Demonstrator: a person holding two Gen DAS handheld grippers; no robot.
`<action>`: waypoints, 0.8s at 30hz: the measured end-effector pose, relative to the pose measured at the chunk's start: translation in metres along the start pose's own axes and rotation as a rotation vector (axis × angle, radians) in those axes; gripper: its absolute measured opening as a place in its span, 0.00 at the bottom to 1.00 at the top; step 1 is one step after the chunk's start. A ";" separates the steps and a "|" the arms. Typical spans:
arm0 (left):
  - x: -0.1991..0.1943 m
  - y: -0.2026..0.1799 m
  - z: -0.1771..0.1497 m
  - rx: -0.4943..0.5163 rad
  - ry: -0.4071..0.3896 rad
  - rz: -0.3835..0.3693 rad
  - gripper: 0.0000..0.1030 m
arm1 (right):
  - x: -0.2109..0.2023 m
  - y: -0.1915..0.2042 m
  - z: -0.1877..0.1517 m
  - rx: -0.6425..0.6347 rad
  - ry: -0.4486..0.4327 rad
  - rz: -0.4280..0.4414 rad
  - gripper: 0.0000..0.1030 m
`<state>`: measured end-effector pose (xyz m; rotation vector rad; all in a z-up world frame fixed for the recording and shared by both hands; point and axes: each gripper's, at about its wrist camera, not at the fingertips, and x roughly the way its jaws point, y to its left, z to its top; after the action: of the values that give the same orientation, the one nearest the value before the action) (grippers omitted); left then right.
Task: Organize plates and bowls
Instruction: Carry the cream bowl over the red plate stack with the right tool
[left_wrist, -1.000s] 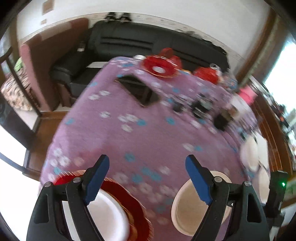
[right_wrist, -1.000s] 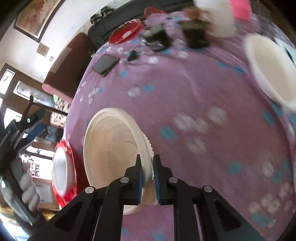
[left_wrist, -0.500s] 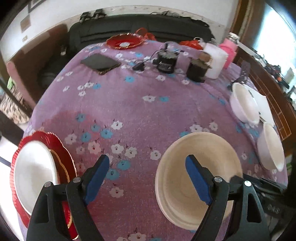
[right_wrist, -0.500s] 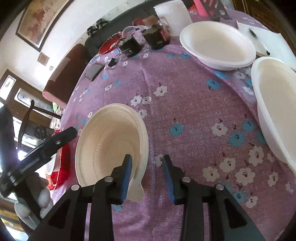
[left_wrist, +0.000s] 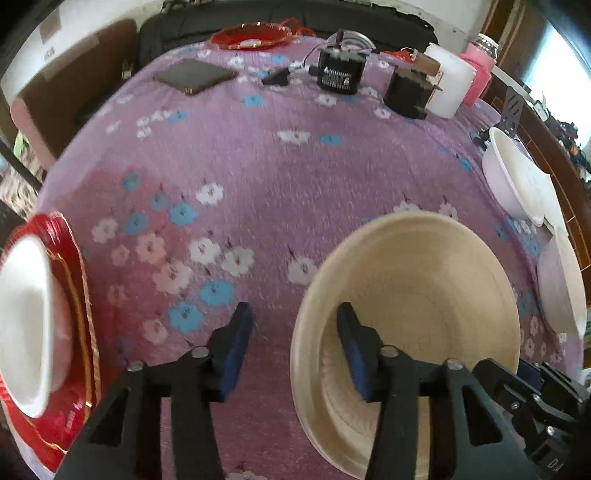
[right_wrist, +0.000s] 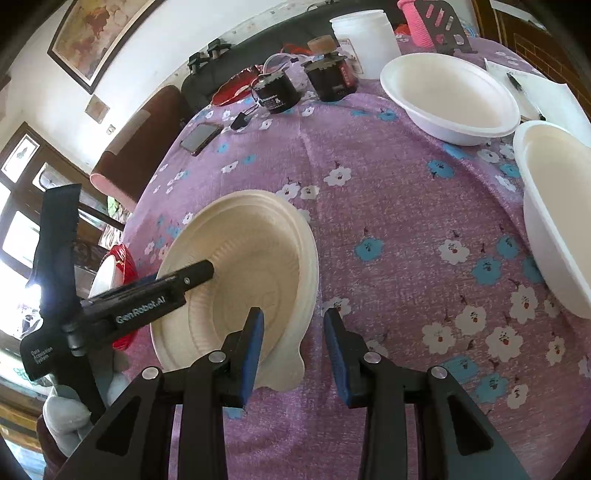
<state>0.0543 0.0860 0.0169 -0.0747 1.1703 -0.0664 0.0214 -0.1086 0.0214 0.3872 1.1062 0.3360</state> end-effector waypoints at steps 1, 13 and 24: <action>-0.001 -0.001 -0.002 -0.004 -0.014 0.008 0.44 | 0.001 0.001 0.000 -0.004 0.000 -0.002 0.36; -0.036 -0.003 -0.023 -0.018 -0.081 0.003 0.22 | -0.016 0.024 -0.005 -0.039 -0.068 0.007 0.23; -0.114 0.013 -0.056 -0.046 -0.291 0.089 0.22 | -0.041 0.064 -0.022 -0.108 -0.132 0.053 0.23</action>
<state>-0.0411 0.1075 0.0983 -0.0701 0.8835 0.0495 -0.0198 -0.0670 0.0751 0.3381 0.9458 0.4095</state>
